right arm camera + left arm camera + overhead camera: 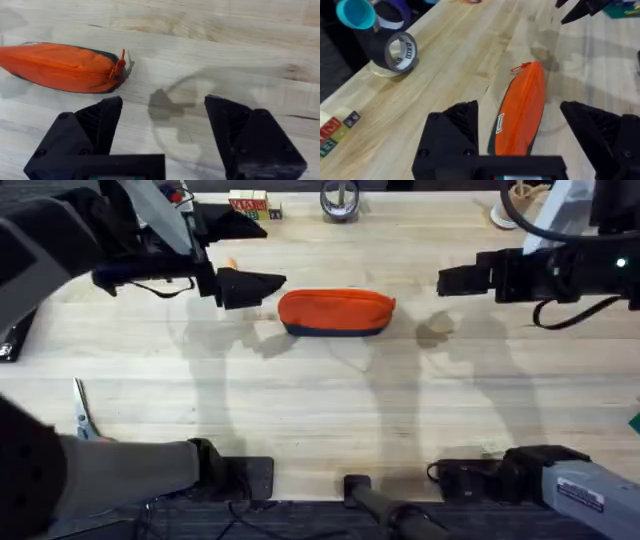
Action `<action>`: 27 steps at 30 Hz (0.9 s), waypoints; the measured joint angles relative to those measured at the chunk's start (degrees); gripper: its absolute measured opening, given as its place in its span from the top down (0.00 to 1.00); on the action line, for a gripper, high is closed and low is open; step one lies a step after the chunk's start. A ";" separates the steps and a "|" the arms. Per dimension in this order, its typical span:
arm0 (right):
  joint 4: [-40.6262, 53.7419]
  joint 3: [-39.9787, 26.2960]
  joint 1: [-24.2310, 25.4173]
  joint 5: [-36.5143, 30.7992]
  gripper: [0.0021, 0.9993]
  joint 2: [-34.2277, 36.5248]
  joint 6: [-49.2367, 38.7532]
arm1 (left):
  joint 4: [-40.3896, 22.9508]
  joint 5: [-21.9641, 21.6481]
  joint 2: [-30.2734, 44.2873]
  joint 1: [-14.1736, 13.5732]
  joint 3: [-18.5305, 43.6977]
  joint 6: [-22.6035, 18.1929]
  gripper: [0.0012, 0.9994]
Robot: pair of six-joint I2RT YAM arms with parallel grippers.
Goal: Unzip the bag, pick up the pens from the table one at a time and place them inside, then zip the bag closed.
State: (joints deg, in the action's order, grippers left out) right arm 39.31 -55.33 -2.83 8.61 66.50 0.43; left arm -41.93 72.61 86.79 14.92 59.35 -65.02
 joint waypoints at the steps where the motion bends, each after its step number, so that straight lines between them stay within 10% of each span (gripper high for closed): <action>1: 0.00 0.00 0.00 0.01 0.00 0.00 0.00 | 0.00 0.60 0.92 0.00 0.00 -0.33 0.01; 27: 0.00 0.00 0.00 0.01 0.00 0.00 0.00 | -9.67 3.06 17.79 -3.12 0.11 -20.00 0.01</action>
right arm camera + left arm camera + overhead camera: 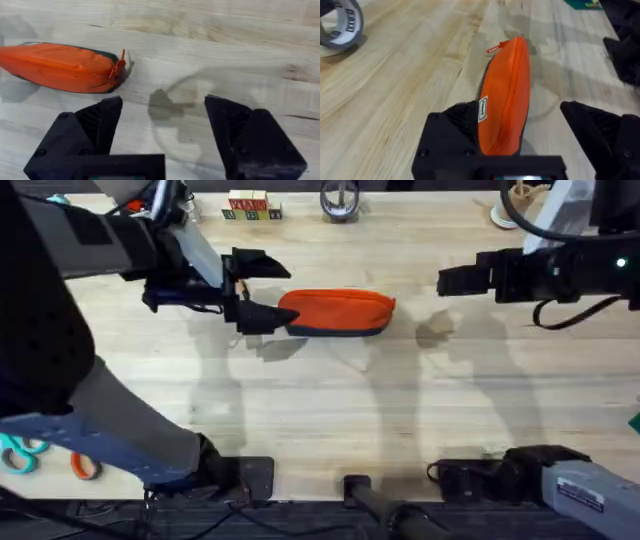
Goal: Unzip the bag, pick up the pens from the table one at a time and place them inside, then zip the bag closed.
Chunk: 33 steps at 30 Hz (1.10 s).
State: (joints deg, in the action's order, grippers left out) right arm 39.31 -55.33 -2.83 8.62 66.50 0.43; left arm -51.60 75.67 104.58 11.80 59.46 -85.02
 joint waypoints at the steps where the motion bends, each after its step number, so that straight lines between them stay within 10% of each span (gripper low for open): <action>1: 0.00 0.00 0.00 -0.02 0.00 0.00 0.00 | 0.28 -0.21 0.42 -0.31 0.03 -0.37 0.01; 27: 0.00 0.00 0.00 0.00 0.00 0.00 0.00 | 1.48 -0.69 3.09 -0.73 0.20 -2.05 0.01; 29: 0.02 0.00 0.00 0.00 0.00 0.00 0.00 | 1.41 -0.71 3.09 -0.73 0.20 -2.02 0.15; 33: 0.01 0.00 0.00 -0.01 0.00 0.00 0.00 | 1.66 -0.73 3.09 -0.73 0.22 -2.07 0.79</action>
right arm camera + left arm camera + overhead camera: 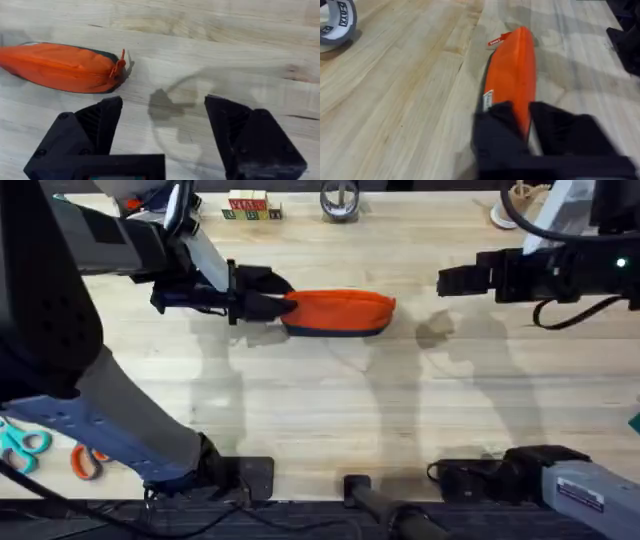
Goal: Unzip the bag, pick up the pens from the table one at a time and place them inside, then zip the bag closed.
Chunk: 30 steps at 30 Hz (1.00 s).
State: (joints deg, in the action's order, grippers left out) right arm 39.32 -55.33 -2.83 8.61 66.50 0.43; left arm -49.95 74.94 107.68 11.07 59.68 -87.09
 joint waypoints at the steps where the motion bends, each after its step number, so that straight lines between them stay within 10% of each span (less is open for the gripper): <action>1: -0.01 0.00 0.00 -0.01 0.00 0.00 -0.02 | 0.43 -0.09 0.00 0.00 0.00 -0.24 0.92; 30: 0.33 -0.02 0.00 0.01 0.00 0.00 -0.39 | 0.70 -0.38 0.00 0.00 0.07 -0.39 0.96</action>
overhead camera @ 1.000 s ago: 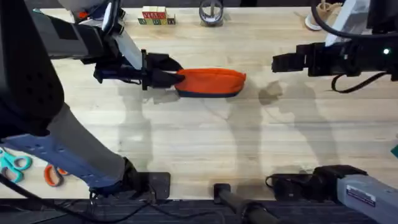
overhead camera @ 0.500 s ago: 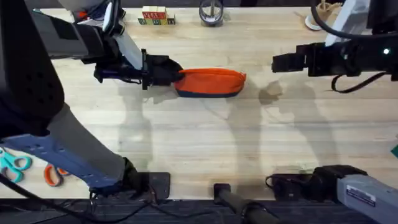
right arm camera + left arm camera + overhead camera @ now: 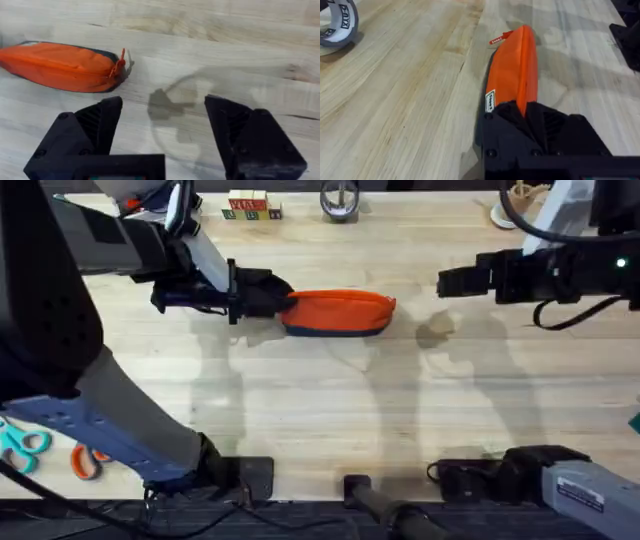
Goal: Unzip the bag, pick up the pens from the table one at a time and place them inside, then zip the bag closed.
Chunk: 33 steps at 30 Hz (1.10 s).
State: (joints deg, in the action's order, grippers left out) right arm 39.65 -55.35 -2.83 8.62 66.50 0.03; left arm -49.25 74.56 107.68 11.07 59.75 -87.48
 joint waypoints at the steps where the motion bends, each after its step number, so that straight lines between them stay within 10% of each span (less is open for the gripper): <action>1: 0.26 0.02 0.00 -0.02 0.00 0.02 -0.90 | 0.02 0.00 0.00 0.00 0.00 0.00 0.96; 19: 0.74 0.00 0.00 -0.04 0.00 0.00 -38.96 | 0.02 0.00 0.00 0.00 0.00 -0.01 0.96; 33: 2.57 0.00 0.00 -0.49 0.00 0.00 -45.26 | 0.00 0.00 0.00 0.00 0.00 -0.02 0.96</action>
State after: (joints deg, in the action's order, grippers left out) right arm 42.22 -55.35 -2.83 8.14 66.50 -45.23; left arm -49.25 74.56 107.68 11.07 59.75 -87.50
